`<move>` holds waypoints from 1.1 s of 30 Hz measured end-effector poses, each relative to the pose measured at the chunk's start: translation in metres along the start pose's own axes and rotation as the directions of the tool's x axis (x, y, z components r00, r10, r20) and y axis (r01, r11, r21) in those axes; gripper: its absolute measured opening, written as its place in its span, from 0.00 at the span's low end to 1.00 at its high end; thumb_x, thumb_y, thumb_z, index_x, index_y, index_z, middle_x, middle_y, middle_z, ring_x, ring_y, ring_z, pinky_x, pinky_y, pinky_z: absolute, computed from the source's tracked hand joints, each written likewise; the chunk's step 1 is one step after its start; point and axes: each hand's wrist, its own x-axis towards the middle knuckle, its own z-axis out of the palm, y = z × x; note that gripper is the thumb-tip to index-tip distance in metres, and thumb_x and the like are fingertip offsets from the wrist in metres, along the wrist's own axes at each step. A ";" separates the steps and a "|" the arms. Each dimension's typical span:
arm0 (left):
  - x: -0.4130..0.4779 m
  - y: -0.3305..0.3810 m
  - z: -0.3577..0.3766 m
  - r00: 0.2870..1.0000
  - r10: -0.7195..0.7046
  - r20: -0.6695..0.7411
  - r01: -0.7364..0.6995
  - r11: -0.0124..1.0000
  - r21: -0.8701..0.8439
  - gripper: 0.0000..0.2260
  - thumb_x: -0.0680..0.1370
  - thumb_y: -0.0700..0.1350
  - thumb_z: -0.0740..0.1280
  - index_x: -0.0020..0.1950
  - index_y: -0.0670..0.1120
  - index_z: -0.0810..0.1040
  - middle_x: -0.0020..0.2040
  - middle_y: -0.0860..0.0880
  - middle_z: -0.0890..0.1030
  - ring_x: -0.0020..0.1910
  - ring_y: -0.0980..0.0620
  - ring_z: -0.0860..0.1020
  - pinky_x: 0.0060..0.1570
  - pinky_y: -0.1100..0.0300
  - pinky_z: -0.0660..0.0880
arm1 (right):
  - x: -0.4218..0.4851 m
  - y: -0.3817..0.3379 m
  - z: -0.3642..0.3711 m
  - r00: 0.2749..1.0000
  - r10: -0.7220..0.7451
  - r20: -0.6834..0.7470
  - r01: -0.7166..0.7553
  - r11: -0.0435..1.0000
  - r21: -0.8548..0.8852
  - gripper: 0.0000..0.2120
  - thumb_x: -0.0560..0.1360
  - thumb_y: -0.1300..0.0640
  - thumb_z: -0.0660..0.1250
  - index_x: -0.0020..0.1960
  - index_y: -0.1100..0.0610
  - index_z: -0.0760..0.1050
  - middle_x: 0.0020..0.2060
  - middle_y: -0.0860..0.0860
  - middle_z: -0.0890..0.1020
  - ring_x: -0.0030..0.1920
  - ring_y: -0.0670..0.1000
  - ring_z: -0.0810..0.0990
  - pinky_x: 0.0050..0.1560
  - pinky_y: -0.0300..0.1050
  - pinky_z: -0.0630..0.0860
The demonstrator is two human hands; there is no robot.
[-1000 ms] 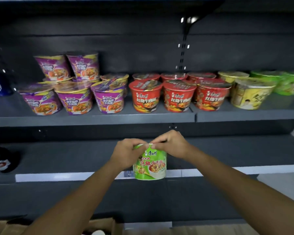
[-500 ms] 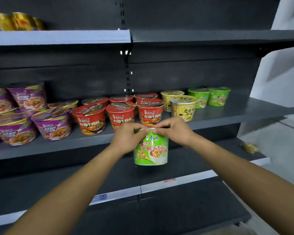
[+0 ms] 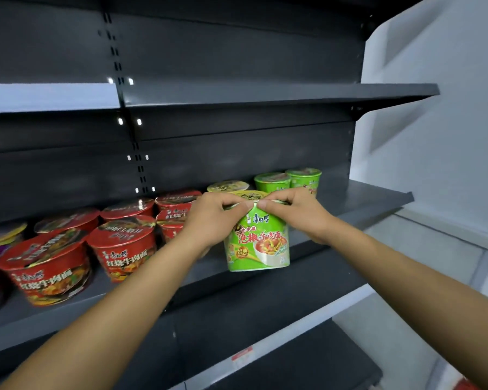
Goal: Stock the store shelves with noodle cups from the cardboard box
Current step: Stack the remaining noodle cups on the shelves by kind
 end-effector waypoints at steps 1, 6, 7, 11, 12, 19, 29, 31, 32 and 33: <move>0.009 0.001 0.004 1.000 0.001 0.011 -0.001 1.000 -0.006 0.04 0.74 0.51 0.70 0.45 0.54 0.85 0.44 0.57 0.84 0.44 0.59 0.82 0.45 0.61 0.77 | 0.004 0.001 -0.007 1.000 0.004 -0.008 -0.004 1.000 -0.015 0.05 0.73 0.52 0.71 0.44 0.52 0.84 0.43 0.51 0.86 0.46 0.50 0.84 0.54 0.54 0.79; 0.042 0.005 0.029 0.999 0.018 0.027 -0.017 1.000 -0.020 0.02 0.74 0.51 0.71 0.43 0.56 0.84 0.43 0.60 0.82 0.46 0.60 0.80 0.49 0.60 0.77 | 0.022 0.013 -0.036 0.998 -0.012 -0.061 0.008 0.998 -0.064 0.09 0.73 0.53 0.70 0.46 0.58 0.84 0.42 0.52 0.85 0.44 0.51 0.84 0.53 0.55 0.80; 0.048 0.006 0.034 0.999 0.029 0.027 -0.029 1.000 -0.010 0.02 0.74 0.51 0.71 0.43 0.56 0.84 0.43 0.62 0.81 0.47 0.61 0.79 0.50 0.60 0.77 | 0.024 0.018 -0.041 0.997 -0.018 -0.071 0.013 0.998 -0.065 0.09 0.73 0.52 0.70 0.46 0.57 0.84 0.42 0.52 0.85 0.44 0.51 0.84 0.53 0.56 0.79; 0.069 0.011 0.059 0.998 0.039 0.048 -0.039 0.999 -0.011 0.02 0.74 0.51 0.71 0.43 0.57 0.84 0.43 0.59 0.83 0.45 0.61 0.81 0.49 0.61 0.78 | 0.035 0.036 -0.069 0.997 -0.009 -0.070 0.004 0.997 -0.076 0.10 0.73 0.51 0.71 0.46 0.57 0.84 0.42 0.51 0.86 0.45 0.50 0.84 0.53 0.56 0.79; 0.074 0.013 0.066 0.998 0.031 0.054 -0.030 1.000 -0.008 0.02 0.74 0.51 0.71 0.43 0.57 0.84 0.43 0.58 0.84 0.44 0.61 0.81 0.50 0.59 0.78 | 0.038 0.040 -0.078 0.998 -0.007 -0.067 0.002 0.997 -0.081 0.10 0.73 0.51 0.71 0.46 0.57 0.84 0.41 0.51 0.86 0.44 0.50 0.84 0.53 0.55 0.80; 0.114 0.031 0.135 0.999 0.040 0.037 -0.040 0.999 0.005 0.08 0.73 0.55 0.70 0.49 0.55 0.85 0.49 0.57 0.84 0.49 0.58 0.81 0.54 0.53 0.78 | 0.060 0.074 -0.158 1.000 -0.024 -0.008 0.022 0.988 -0.150 0.09 0.71 0.49 0.72 0.47 0.52 0.84 0.42 0.48 0.85 0.44 0.47 0.84 0.52 0.50 0.80; 0.160 0.049 0.221 0.999 0.046 0.006 -0.046 0.999 0.027 0.06 0.74 0.51 0.71 0.49 0.55 0.84 0.43 0.61 0.82 0.44 0.68 0.78 0.46 0.70 0.75 | 0.091 0.132 -0.249 0.997 -0.025 0.069 0.036 0.986 -0.165 0.06 0.70 0.49 0.73 0.46 0.49 0.84 0.43 0.47 0.86 0.46 0.47 0.84 0.53 0.53 0.80; 0.172 0.046 0.232 0.998 0.057 0.018 -0.058 0.998 0.033 0.06 0.74 0.50 0.71 0.50 0.53 0.85 0.45 0.59 0.84 0.45 0.65 0.80 0.48 0.66 0.77 | 0.098 0.143 -0.258 0.997 -0.027 0.075 0.039 0.987 -0.156 0.04 0.70 0.49 0.74 0.44 0.47 0.84 0.43 0.46 0.85 0.46 0.46 0.84 0.53 0.51 0.80; 0.178 0.044 0.236 0.998 0.063 0.024 -0.064 0.997 0.037 0.06 0.74 0.50 0.71 0.50 0.53 0.85 0.45 0.59 0.84 0.45 0.65 0.80 0.48 0.65 0.77 | 0.101 0.149 -0.261 0.997 -0.027 0.077 0.038 0.988 -0.152 0.04 0.70 0.50 0.74 0.44 0.46 0.84 0.43 0.46 0.85 0.46 0.45 0.84 0.53 0.50 0.80; 0.185 0.041 0.241 0.997 0.070 0.030 -0.071 0.996 0.046 0.06 0.74 0.50 0.71 0.49 0.54 0.85 0.43 0.60 0.84 0.43 0.66 0.80 0.47 0.66 0.77 | 0.105 0.154 -0.265 0.997 -0.025 0.076 0.036 0.988 -0.148 0.04 0.70 0.50 0.74 0.45 0.47 0.84 0.43 0.46 0.85 0.46 0.45 0.84 0.53 0.48 0.80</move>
